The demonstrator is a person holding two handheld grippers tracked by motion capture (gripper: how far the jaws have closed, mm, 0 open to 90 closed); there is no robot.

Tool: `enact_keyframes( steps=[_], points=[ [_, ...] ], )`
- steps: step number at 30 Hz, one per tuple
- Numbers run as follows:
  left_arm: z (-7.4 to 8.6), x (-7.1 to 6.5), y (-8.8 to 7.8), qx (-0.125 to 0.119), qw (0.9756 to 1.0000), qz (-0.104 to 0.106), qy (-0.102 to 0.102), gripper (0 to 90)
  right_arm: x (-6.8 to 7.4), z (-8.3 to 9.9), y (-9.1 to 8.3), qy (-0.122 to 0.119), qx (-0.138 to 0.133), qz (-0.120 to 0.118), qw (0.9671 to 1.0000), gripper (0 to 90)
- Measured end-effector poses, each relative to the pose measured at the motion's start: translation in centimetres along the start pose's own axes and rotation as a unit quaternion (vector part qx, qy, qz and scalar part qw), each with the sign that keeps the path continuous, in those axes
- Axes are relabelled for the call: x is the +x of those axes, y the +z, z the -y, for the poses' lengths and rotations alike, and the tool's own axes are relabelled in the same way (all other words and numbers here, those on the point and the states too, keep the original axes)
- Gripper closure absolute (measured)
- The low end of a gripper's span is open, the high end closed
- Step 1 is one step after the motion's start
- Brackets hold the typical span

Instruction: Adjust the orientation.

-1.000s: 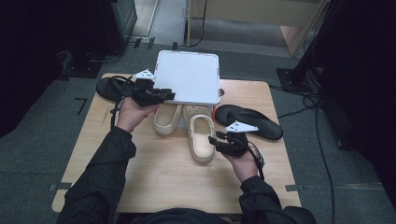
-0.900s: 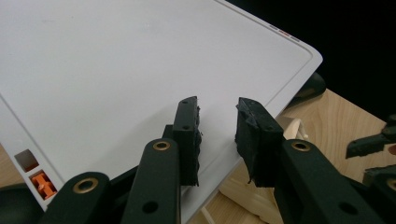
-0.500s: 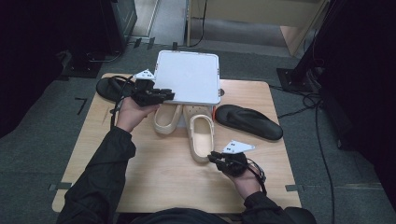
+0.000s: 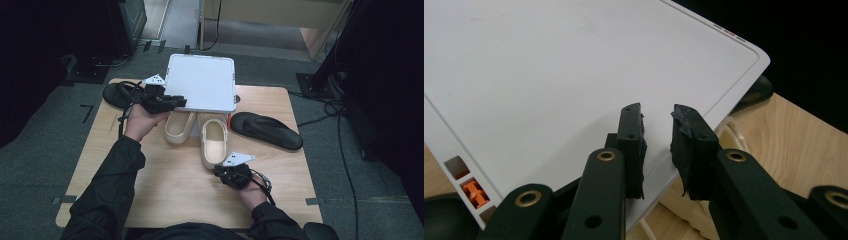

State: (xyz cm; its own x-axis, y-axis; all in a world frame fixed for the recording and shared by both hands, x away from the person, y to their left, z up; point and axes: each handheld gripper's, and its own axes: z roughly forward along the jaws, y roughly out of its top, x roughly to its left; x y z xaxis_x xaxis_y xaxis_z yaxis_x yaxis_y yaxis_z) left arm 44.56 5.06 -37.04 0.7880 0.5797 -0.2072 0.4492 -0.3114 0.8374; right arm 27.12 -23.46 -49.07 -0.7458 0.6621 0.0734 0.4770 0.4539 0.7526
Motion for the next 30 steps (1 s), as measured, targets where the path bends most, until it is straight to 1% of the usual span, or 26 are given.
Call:
enact_keyframes(
  steps=[1, 3, 5, 7, 9, 12, 16, 18, 21, 23, 24, 25, 26, 28, 30],
  points=[
    [0.0, 0.0, 0.0, 0.0, 1.0, -0.001, 0.0, 75.4, 0.0, -0.3, 0.1, -0.004, -0.006, 0.003, 1.0, 80.0],
    [0.0, 0.0, 0.0, 0.0, 1.0, -0.001, 0.001, 75.5, -0.2, -0.7, 0.3, -0.005, -0.01, 0.006, 0.9999, 79.8],
    [0.0, 0.0, 0.0, 0.0, 1.0, 0.0, 0.0, 75.7, -0.4, -1.2, 0.5, -0.002, -0.016, 0.009, 0.9998, 79.5],
    [0.0, 0.0, 0.0, -0.001, 1.0, 0.0, -0.001, 75.7, -0.7, -1.5, 0.7, -0.002, -0.013, 0.006, 0.9999, 79.8],
    [0.0, 0.1, 0.0, -0.001, 1.0, 0.0, -0.001, 75.7, -0.8, -1.8, 1.1, -0.01, -0.013, 0.01, 0.9998, 79.8],
    [0.1, 0.1, 0.0, -0.003, 1.0, 0.001, -0.002, 75.8, -1.1, -2.0, 1.4, -0.009, -0.016, 0.012, 0.9998, 79.8],
    [0.1, 0.1, 0.0, -0.004, 1.0, -0.001, -0.001, 76.0, -1.8, -2.3, 1.7, -0.002, -0.013, 0.018, 0.9997, 79.3],
    [0.1, 0.0, 0.0, -0.004, 1.0, -0.001, 0.0, 76.0, -2.3, -2.3, 1.8, 0.003, -0.023, 0.019, 0.9995, 79.5],
    [0.1, 0.1, 0.0, -0.005, 1.0, 0.0, -0.003, 76.0, -2.9, -2.4, 1.8, 0.008, -0.024, 0.032, 0.9992, 79.4],
    [0.2, 0.1, 0.1, -0.007, 1.0, 0.0, -0.004, 76.0, -3.5, -2.4, 1.8, 0.02, -0.022, 0.029, 0.9991, 79.4],
    [0.2, 0.1, 0.1, -0.008, 1.0, 0.001, -0.004, 76.0, -3.7, -2.6, 1.8, 0.022, -0.021, 0.03, 0.9991, 79.4],
    [0.2, 0.1, 0.1, -0.007, 1.0, 0.001, -0.004, 76.0, -3.9, -2.7, 1.9, 0.022, -0.022, 0.034, 0.9989, 79.3],
    [0.2, 0.1, 0.1, -0.007, 1.0, 0.001, -0.004, 76.0, -4.0, -2.8, 1.9, 0.026, -0.021, 0.035, 0.9988, 79.3],
    [0.2, 0.0, 0.1, -0.008, 1.0, 0.0, -0.004, 76.0, -4.3, -3.2, 2.1, 0.024, -0.021, 0.035, 0.9989, 79.4],
    [0.2, 0.1, 0.1, -0.008, 1.0, 0.0, -0.005, 75.9, -4.5, -3.6, 2.3, 0.02, -0.02, 0.029, 0.9992, 79.5]
  ],
)
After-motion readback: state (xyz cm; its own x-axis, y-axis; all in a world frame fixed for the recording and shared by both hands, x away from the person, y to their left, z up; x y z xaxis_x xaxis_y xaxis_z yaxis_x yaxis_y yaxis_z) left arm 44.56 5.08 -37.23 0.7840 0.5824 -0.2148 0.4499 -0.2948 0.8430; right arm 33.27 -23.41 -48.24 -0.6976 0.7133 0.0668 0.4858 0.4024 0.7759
